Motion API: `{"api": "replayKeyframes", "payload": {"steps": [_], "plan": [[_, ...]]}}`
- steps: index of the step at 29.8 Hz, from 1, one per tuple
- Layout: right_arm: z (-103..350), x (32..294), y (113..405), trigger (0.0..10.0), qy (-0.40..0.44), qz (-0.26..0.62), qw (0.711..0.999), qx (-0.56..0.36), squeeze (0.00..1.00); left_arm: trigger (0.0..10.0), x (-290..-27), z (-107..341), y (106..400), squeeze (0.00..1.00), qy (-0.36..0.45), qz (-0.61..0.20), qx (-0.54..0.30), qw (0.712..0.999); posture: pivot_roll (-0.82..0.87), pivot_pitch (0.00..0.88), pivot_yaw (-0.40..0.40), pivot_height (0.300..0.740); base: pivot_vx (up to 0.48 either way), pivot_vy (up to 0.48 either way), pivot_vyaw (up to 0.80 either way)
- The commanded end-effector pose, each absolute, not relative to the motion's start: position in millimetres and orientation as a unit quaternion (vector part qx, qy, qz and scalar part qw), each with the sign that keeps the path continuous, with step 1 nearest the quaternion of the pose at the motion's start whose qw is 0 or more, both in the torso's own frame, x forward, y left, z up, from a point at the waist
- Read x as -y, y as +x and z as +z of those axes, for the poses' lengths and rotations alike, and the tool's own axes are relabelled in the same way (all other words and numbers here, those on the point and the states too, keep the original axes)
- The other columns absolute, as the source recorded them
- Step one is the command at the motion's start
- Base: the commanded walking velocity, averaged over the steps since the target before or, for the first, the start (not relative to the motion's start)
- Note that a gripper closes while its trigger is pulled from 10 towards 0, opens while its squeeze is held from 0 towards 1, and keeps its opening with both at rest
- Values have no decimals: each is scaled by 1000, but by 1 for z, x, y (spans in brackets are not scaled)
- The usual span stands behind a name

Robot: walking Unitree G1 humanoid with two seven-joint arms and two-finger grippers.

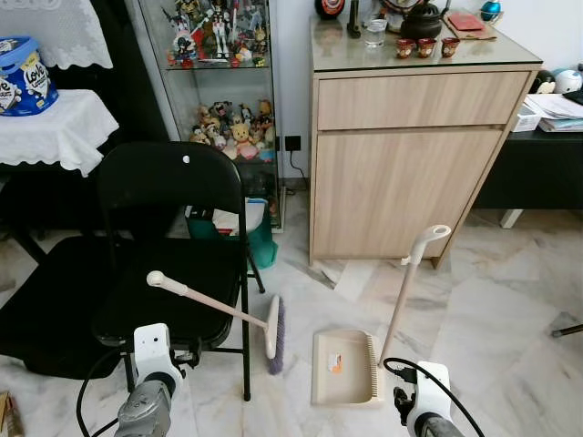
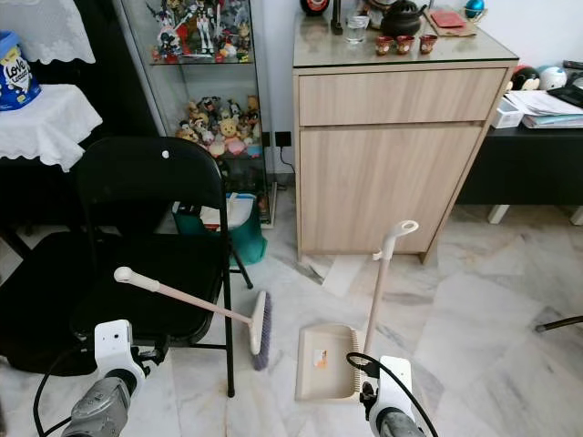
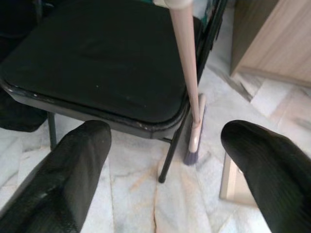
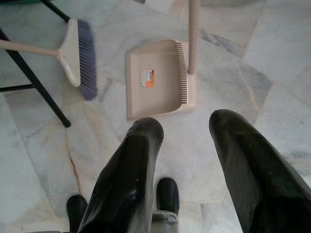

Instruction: Sweep floor

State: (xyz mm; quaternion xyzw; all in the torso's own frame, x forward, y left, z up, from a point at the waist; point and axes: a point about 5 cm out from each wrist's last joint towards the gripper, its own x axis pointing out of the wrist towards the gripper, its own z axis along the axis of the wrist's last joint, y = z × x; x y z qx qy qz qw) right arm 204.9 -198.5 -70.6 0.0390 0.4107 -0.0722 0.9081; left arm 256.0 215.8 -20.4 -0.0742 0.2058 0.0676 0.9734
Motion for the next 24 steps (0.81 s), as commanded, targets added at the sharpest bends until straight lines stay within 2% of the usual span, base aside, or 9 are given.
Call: {"api": "replayKeyframes", "payload": {"steps": [1,13,15,24], "plan": [[-71,198,204,10000,42,-74,908,-411,0,10000,-222,-19,254,1000,-78,72,-197,975,-71,0,37,740,0,0,0],[-71,198,204,10000,41,-73,908,-410,0,10000,-217,-15,258,1000,-102,68,-173,977,-75,0,35,740,0,0,0],[-71,199,205,10000,41,-74,909,-409,0,10000,-215,-13,260,0,-97,64,-167,979,-77,0,35,740,0,0,0],[-70,198,207,10000,44,-74,911,-404,0,10000,-211,-10,264,0,-102,52,-154,981,-76,0,34,740,0,53,0]]}}
